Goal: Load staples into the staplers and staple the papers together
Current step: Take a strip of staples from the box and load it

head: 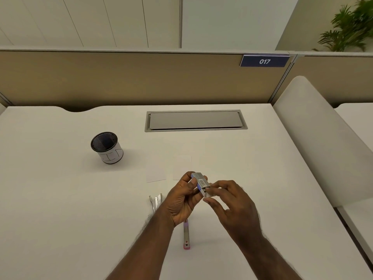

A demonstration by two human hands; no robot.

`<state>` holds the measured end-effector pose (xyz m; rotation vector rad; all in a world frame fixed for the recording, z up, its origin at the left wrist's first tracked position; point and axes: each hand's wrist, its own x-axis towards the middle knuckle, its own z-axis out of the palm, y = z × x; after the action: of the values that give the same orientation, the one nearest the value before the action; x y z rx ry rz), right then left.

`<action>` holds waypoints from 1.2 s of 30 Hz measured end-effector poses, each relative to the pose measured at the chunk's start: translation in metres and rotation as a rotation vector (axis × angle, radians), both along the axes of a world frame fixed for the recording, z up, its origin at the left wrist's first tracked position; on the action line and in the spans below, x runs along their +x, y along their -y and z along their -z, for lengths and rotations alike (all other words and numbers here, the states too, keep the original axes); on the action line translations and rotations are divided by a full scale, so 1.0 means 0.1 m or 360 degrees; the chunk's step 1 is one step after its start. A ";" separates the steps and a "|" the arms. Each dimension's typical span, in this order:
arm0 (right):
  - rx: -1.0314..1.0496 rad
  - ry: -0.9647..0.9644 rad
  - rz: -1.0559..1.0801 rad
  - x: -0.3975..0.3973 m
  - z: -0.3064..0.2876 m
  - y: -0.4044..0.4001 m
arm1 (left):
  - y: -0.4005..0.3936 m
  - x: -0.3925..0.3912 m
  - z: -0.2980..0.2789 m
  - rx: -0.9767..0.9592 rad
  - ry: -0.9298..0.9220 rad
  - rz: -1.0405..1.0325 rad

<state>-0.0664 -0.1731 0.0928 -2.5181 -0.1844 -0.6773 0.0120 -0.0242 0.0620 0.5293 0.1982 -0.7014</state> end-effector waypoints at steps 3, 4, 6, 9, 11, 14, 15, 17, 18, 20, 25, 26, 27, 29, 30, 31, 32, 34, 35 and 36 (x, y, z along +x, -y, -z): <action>0.0031 0.0046 -0.0011 -0.02 -0.02 0.00 | -0.02 0.02 0.00 -0.0039 -0.0005 -0.0022; 0.0045 0.0056 -0.0021 -0.04 -0.02 0.00 | -0.03 0.03 -0.01 -0.0045 0.0008 -0.0022; 0.0087 0.0030 -0.0038 -0.07 -0.03 -0.01 | -0.03 0.03 -0.02 -0.0054 0.0023 -0.0012; 0.0230 -0.0085 0.0004 -0.09 -0.07 -0.01 | -0.03 0.04 -0.02 -0.0063 0.0050 0.0022; 0.0354 -0.0182 0.0066 -0.07 -0.12 -0.01 | -0.04 0.04 -0.02 -0.0052 0.0068 0.0034; 0.0387 -0.0342 0.0104 -0.04 -0.19 0.01 | -0.06 0.03 -0.02 -0.0020 0.0079 0.0050; 0.0380 -0.0385 0.0106 -0.04 -0.21 0.01 | -0.06 0.03 -0.03 -0.0011 0.0099 0.0065; 0.0388 -0.0469 0.0130 -0.04 -0.25 0.01 | -0.07 0.04 -0.05 0.0033 0.0163 0.0094; 0.0401 -0.0517 0.0149 -0.04 -0.26 0.01 | -0.07 0.04 -0.06 0.0069 0.0197 0.0104; 0.0430 -0.0612 0.0183 -0.03 -0.30 0.02 | -0.07 0.05 -0.08 0.0134 0.0266 0.0118; 0.0310 -0.0789 0.0240 0.00 -0.41 0.05 | -0.07 0.04 -0.14 0.0243 0.0369 0.0132; 0.0249 -0.0825 0.0252 0.00 -0.43 0.05 | -0.06 0.04 -0.14 0.0258 0.0383 0.0134; 0.0191 -0.0868 0.0267 0.02 -0.45 0.06 | -0.06 0.04 -0.14 0.0269 0.0397 0.0142; 0.0120 -0.0983 0.0298 0.06 -0.48 0.06 | -0.06 0.03 -0.16 0.0297 0.0437 0.0169; 0.0104 -0.1042 0.0311 0.07 -0.49 0.07 | -0.06 0.03 -0.16 0.0319 0.0457 0.0183; 0.0093 -0.1091 0.0317 0.09 -0.50 0.07 | -0.07 0.03 -0.17 0.0341 0.0470 0.0194; 0.0083 -0.1124 0.0317 0.10 -0.51 0.08 | -0.06 0.03 -0.17 0.0355 0.0476 0.0198; 0.0067 -0.1132 0.0322 0.12 -0.53 0.07 | -0.06 0.03 -0.16 0.0355 0.0468 0.0194; 0.0067 -0.1118 0.0332 0.13 -0.53 0.07 | -0.06 0.03 -0.17 0.0349 0.0462 0.0192; 0.0075 -0.1104 0.0342 0.13 -0.54 0.06 | -0.05 0.04 -0.17 0.0343 0.0456 0.0190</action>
<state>-0.0534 -0.1791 0.1465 -2.5847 0.3471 0.1427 0.0159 -0.0189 0.0789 0.8457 -0.0272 -0.7153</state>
